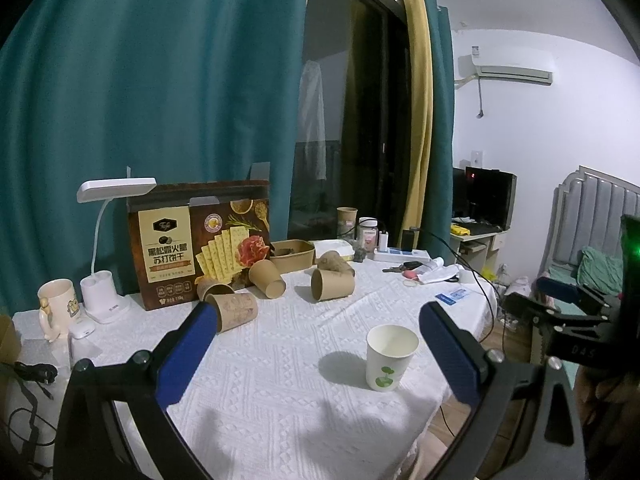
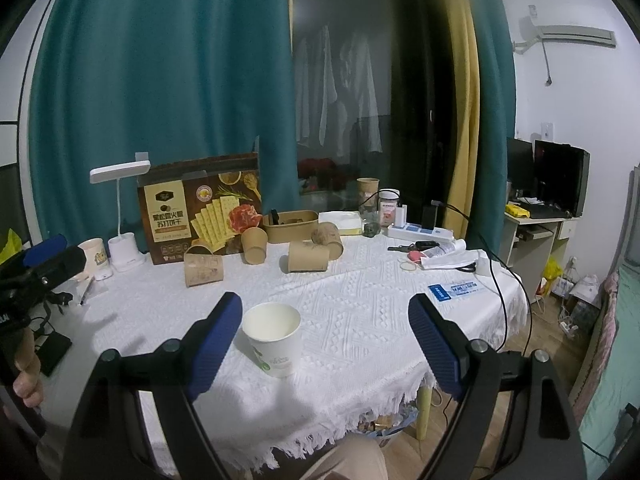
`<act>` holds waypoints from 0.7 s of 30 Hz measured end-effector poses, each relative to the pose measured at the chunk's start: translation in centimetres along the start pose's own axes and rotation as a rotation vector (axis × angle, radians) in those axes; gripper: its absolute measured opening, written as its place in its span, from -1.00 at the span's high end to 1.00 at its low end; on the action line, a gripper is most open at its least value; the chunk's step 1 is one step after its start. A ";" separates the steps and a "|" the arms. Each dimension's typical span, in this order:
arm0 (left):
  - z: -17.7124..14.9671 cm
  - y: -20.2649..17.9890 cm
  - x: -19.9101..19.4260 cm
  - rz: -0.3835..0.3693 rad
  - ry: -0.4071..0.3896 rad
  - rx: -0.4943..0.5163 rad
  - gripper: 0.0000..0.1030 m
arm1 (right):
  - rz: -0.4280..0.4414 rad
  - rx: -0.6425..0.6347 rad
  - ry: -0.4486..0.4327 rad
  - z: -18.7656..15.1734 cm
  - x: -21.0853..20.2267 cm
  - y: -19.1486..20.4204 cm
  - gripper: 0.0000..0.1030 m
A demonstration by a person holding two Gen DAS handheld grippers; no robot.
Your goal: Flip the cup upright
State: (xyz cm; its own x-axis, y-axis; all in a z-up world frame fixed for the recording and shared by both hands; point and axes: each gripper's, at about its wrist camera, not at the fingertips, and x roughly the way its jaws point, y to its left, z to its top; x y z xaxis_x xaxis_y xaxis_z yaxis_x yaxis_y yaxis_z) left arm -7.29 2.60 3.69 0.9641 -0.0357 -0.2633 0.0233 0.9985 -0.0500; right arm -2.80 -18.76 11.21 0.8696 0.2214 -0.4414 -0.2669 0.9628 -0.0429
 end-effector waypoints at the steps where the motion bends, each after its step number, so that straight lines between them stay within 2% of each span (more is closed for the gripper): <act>1: 0.0 -0.1 0.0 -0.001 0.000 0.001 -0.96 | 0.000 0.001 0.001 -0.1 0.0 0.0 -0.62; 21: -0.1 -0.4 0.1 -0.004 0.010 -0.002 -0.96 | 0.002 0.003 0.004 -0.5 0.1 -0.2 -0.62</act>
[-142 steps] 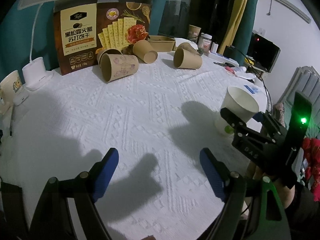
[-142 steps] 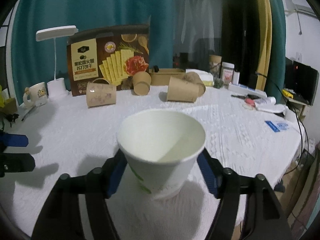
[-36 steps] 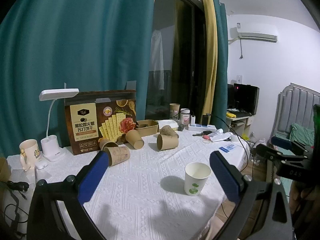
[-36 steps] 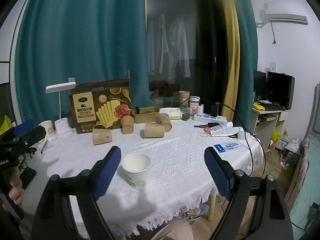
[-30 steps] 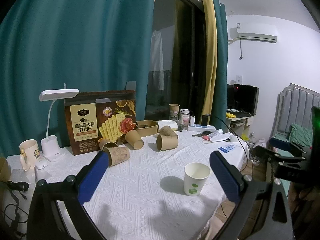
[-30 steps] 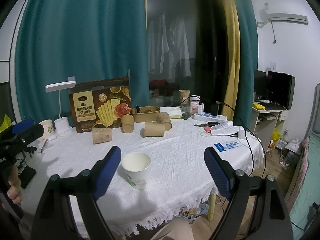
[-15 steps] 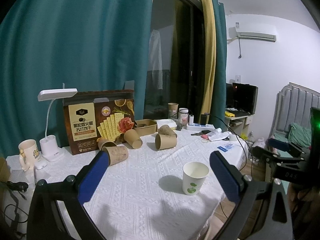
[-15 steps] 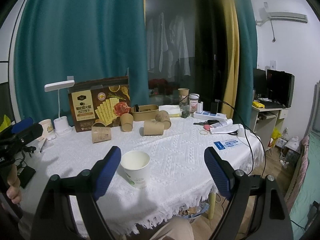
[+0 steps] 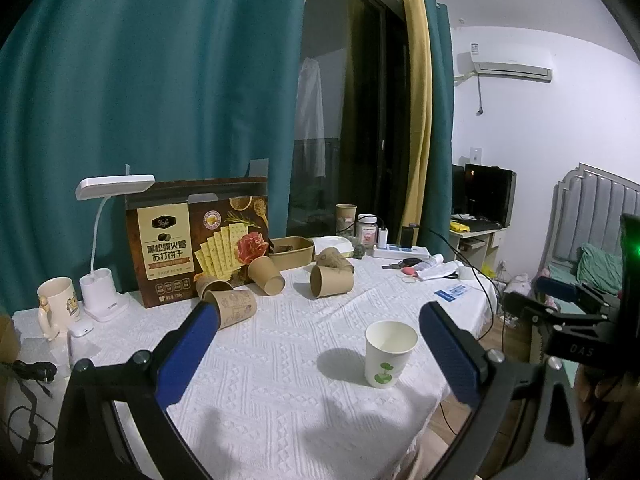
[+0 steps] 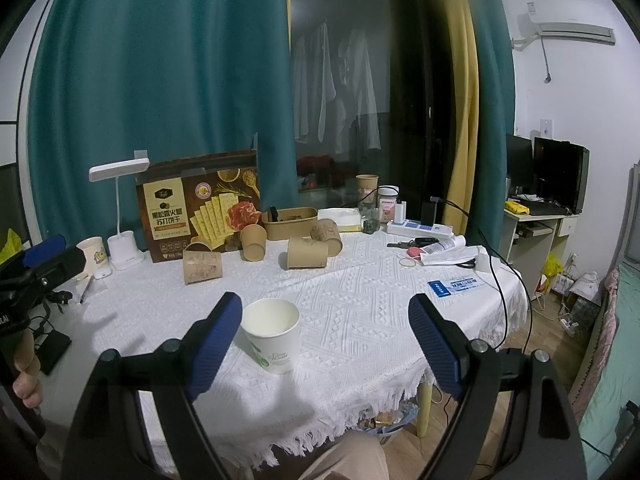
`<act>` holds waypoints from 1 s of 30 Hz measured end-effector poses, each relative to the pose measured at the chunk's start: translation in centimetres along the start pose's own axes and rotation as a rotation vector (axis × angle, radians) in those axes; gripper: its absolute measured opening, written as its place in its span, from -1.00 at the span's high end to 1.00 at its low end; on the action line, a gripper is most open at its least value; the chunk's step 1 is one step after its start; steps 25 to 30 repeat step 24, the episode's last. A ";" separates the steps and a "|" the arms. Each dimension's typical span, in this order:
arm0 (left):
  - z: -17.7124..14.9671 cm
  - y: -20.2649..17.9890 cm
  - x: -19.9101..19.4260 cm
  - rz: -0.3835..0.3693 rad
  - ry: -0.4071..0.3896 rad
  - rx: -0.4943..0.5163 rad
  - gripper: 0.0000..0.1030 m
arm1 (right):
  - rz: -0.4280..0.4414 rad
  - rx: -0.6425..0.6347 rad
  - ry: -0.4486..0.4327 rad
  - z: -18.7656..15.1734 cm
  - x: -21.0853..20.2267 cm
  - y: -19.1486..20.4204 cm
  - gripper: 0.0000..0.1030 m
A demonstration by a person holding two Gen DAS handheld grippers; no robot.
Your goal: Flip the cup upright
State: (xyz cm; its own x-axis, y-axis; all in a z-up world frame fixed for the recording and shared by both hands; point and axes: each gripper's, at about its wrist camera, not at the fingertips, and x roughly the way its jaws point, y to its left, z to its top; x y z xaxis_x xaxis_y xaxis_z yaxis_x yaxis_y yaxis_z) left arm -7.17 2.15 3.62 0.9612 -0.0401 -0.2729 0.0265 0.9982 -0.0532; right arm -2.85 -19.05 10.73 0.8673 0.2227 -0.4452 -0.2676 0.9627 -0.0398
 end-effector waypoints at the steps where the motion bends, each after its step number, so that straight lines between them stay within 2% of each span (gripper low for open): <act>1: 0.0 0.0 0.0 -0.001 0.000 -0.001 -0.96 | 0.000 0.001 0.000 0.0 0.0 0.0 -0.62; 30: -0.6 -0.3 0.0 -0.023 0.000 0.011 -0.96 | -0.001 0.001 0.006 -0.4 0.2 -0.3 -0.62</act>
